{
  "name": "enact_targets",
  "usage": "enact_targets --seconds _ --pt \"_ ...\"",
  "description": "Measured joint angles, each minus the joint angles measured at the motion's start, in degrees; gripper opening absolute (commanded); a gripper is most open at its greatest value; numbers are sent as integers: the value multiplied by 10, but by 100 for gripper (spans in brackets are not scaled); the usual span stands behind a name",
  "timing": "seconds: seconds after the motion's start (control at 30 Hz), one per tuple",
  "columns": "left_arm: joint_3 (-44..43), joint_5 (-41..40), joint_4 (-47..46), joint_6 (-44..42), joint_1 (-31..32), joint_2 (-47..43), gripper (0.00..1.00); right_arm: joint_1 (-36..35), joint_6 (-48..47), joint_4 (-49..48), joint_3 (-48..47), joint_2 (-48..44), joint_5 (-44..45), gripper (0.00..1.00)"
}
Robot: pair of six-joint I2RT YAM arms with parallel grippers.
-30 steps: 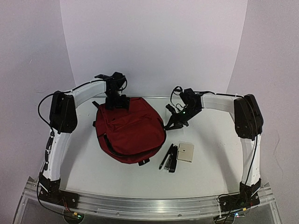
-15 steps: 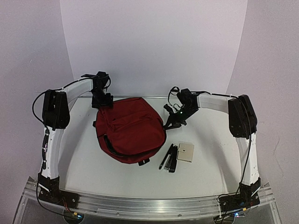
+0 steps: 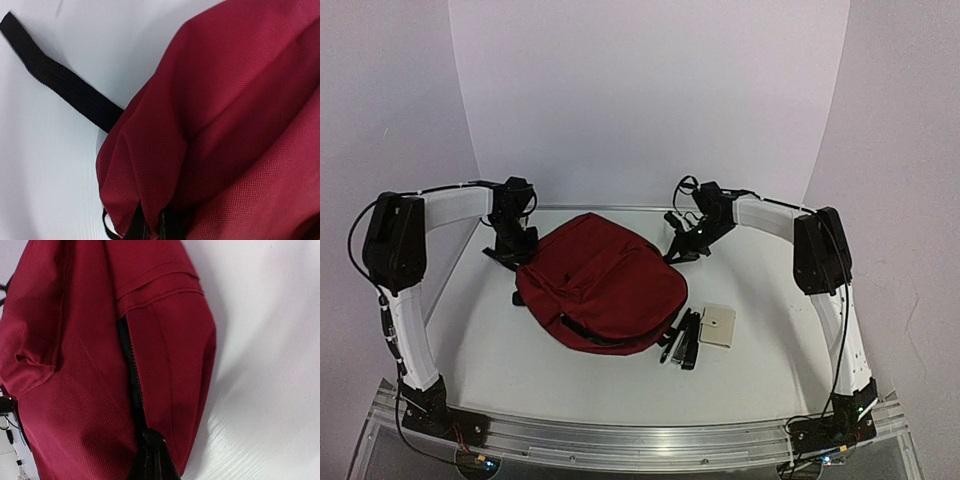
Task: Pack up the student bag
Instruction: Zip the student bag at the center of the board.
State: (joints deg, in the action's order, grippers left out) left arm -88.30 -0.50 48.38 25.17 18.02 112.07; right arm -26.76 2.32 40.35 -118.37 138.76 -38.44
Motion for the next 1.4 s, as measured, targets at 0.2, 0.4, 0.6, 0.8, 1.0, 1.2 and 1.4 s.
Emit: enact_targets --seconds 0.2,0.4,0.6,0.8,1.0,1.2,1.4 --pt "124 10 34 64 5 -131 54 -2 2 -4 -43 17 -35 0" --pt "68 28 13 53 25 -169 64 -17 8 -4 -48 17 -78 0" --pt "-153 59 -26 0 79 -52 65 -26 14 -4 -54 17 -87 0" --pt "-346 117 -36 -60 137 134 68 -25 16 -4 -54 17 -86 0" --pt "-410 137 -15 -99 172 250 67 -25 21 -4 -54 17 -85 0" --pt "-463 85 14 -128 174 301 41 -25 24 -4 -54 17 -85 0" --pt "-426 45 16 -146 175 291 4 -22 24 -5 -51 17 -80 0"
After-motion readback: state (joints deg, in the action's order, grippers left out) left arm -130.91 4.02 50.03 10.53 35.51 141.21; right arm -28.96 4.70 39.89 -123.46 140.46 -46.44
